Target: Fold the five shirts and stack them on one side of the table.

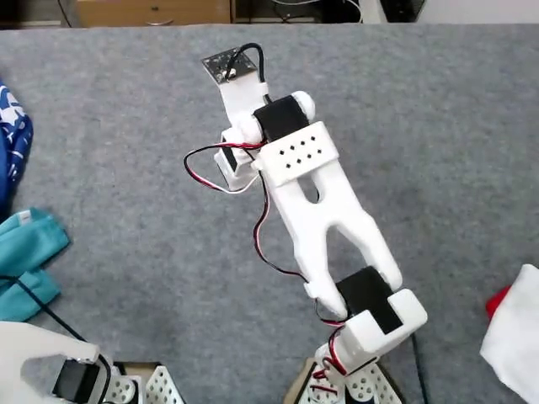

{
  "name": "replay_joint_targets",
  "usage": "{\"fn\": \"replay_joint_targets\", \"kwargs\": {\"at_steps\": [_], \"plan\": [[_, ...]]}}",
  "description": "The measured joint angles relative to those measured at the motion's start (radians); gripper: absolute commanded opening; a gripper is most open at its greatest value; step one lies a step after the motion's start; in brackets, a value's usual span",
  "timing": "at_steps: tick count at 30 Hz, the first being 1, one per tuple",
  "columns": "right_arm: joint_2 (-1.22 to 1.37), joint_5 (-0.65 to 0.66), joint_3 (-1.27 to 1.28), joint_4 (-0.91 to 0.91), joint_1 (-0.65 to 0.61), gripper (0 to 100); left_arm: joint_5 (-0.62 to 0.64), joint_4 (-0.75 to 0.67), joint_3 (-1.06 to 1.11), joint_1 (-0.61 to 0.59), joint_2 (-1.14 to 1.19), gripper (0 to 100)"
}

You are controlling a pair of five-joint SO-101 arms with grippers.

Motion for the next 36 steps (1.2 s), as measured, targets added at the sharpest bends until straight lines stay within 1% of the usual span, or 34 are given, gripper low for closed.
{"fn": "replay_joint_targets", "kwargs": {"at_steps": [2,5,9,12,15,17,19,22,25,28,29,30,31,33,34,36], "plan": [[0.000,0.000,0.000,0.000,0.000,0.7,0.017,0.044,-0.057,0.002,0.000,2],[0.000,-0.006,0.000,0.002,0.000,0.6,0.052,0.063,-0.130,0.017,0.000,2],[0.000,-0.055,0.000,0.040,0.000,0.6,0.107,0.068,-0.144,0.061,-0.035,2],[-0.012,-0.061,0.000,0.071,0.011,0.6,0.120,0.068,-0.071,0.126,-0.180,2],[-0.058,-0.061,0.000,0.074,0.083,0.6,0.140,0.068,0.094,0.236,-0.397,2],[-0.095,-0.061,0.000,0.075,0.153,0.6,0.157,0.068,0.226,0.339,-0.574,2],[-0.133,-0.058,0.000,0.091,0.238,0.6,0.180,0.068,0.371,0.470,-0.770,2],[-0.190,-0.006,0.002,0.103,0.350,0.6,0.210,0.068,0.600,0.713,-1.065,2],[-0.255,0.037,0.032,0.106,0.456,0.8,0.245,0.068,0.802,0.999,-1.329,2],[-0.319,0.084,0.101,0.106,0.508,0.9,0.285,0.068,0.950,1.261,-1.540,2],[-0.341,0.100,0.129,0.106,0.516,0.9,0.293,0.068,0.991,1.327,-1.594,5],[-0.362,0.114,0.158,0.106,0.523,1.3,0.295,0.068,1.025,1.370,-1.640,9],[-0.385,0.118,0.189,0.106,0.525,3.2,0.298,0.068,1.057,1.387,-1.674,16],[-0.422,0.118,0.233,0.106,0.525,11.3,0.301,0.068,1.096,1.376,-1.729,32],[-0.439,0.114,0.255,0.106,0.525,16.8,0.301,0.068,1.100,1.352,-1.751,36],[-0.471,0.092,0.284,0.106,0.508,27.1,0.307,0.068,1.100,1.254,-1.794,37]]}}
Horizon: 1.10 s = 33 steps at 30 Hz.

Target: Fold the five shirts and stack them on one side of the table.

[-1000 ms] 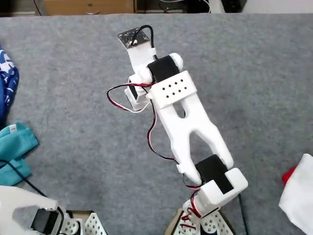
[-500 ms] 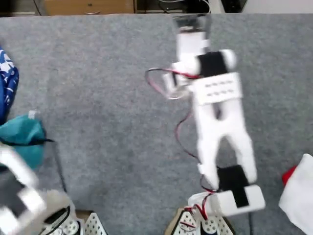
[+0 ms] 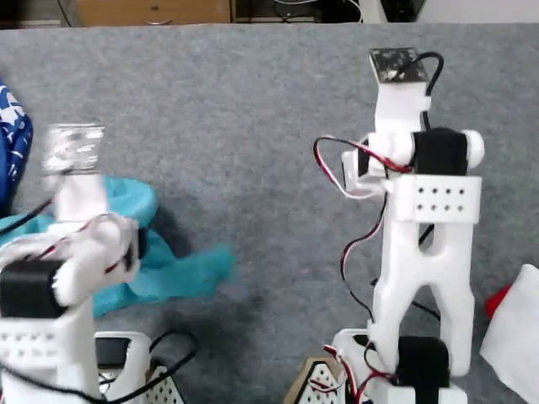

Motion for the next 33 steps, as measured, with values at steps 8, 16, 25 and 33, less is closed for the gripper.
{"fn": "replay_joint_targets", "kwargs": {"at_steps": [8,16,25,33], "plan": [[-0.057,-0.005,0.018,0.000,-0.315,35.4,-0.282,-0.037,0.052,-0.654,-0.115,37],[0.072,-0.005,0.021,-0.005,-0.606,32.0,-0.361,-0.397,0.397,-1.131,-0.114,37],[0.503,-0.005,-0.203,-0.112,-0.919,32.2,-0.402,-0.508,0.600,-1.223,-0.114,36],[0.933,-0.005,-0.460,-0.118,-0.965,24.6,-0.404,-0.505,0.652,-1.227,-0.114,31]]}}
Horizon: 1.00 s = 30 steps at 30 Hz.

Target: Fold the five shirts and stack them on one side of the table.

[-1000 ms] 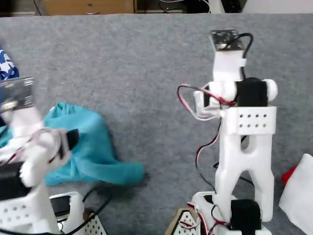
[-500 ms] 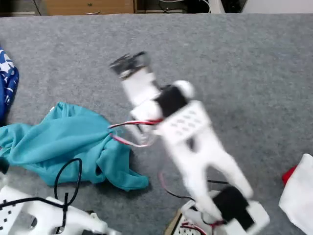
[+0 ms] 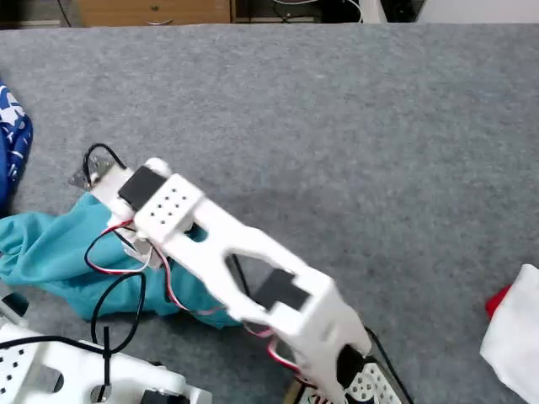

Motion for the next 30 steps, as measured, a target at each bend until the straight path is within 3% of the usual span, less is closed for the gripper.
{"fn": "replay_joint_targets", "kwargs": {"at_steps": [3,4,6,13,25,30], "plan": [[0.114,0.000,-0.075,0.008,0.037,2.7,-0.003,0.055,0.000,0.000,-0.003,31],[0.133,0.000,-0.109,0.015,0.058,0.0,-0.008,0.074,0.000,0.000,-0.003,31],[0.144,0.000,-0.180,0.044,0.107,3.6,-0.008,0.112,0.000,0.000,-0.003,31],[0.141,0.000,-0.420,0.118,0.367,0.6,-0.006,0.190,0.003,0.011,-0.003,31],[-0.094,0.000,-0.470,0.118,0.789,0.9,0.089,0.203,0.003,0.279,-0.006,31],[-0.158,0.000,-0.391,0.121,0.858,0.9,0.104,0.209,0.003,0.394,-0.006,31]]}}
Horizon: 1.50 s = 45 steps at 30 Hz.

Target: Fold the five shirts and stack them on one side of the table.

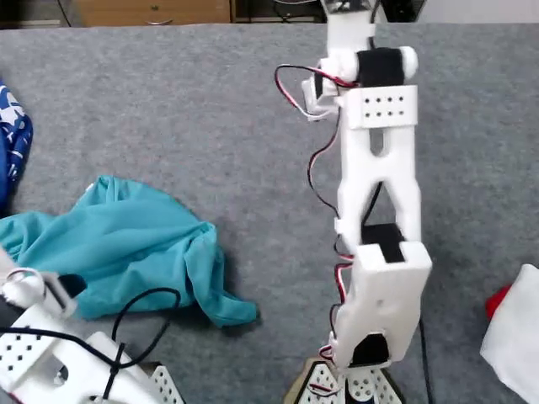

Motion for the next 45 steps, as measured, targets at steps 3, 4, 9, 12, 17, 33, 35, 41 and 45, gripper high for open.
{"fn": "replay_joint_targets", "kwargs": {"at_steps": [3,4,9,12,17,33,35,41,45], "plan": [[-0.063,0.000,0.124,0.000,-0.005,0.9,0.003,0.000,-0.015,0.087,0.000,31],[-0.081,0.000,0.169,0.000,-0.009,0.9,0.014,-0.002,-0.029,0.114,0.000,31],[-0.121,0.000,0.307,0.000,-0.072,0.9,0.066,-0.164,-0.041,0.166,0.009,27],[-0.121,0.000,0.318,0.000,-0.100,0.9,0.066,-0.302,-0.040,0.161,0.075,31],[-0.123,0.000,0.318,0.000,-0.130,0.9,0.066,-0.365,-0.077,0.071,0.311,33],[-0.123,0.000,0.322,0.000,-0.187,0.9,0.068,-0.109,-0.770,0.064,1.257,3],[-0.123,0.000,0.322,0.000,-0.187,0.9,0.068,-0.049,-0.835,0.110,1.270,2],[-0.123,0.000,0.322,0.000,-0.187,0.9,0.166,0.107,-0.996,0.292,1.255,2],[-0.158,0.000,0.322,0.000,-0.187,0.9,0.249,0.181,-1.097,0.460,1.204,2]]}}
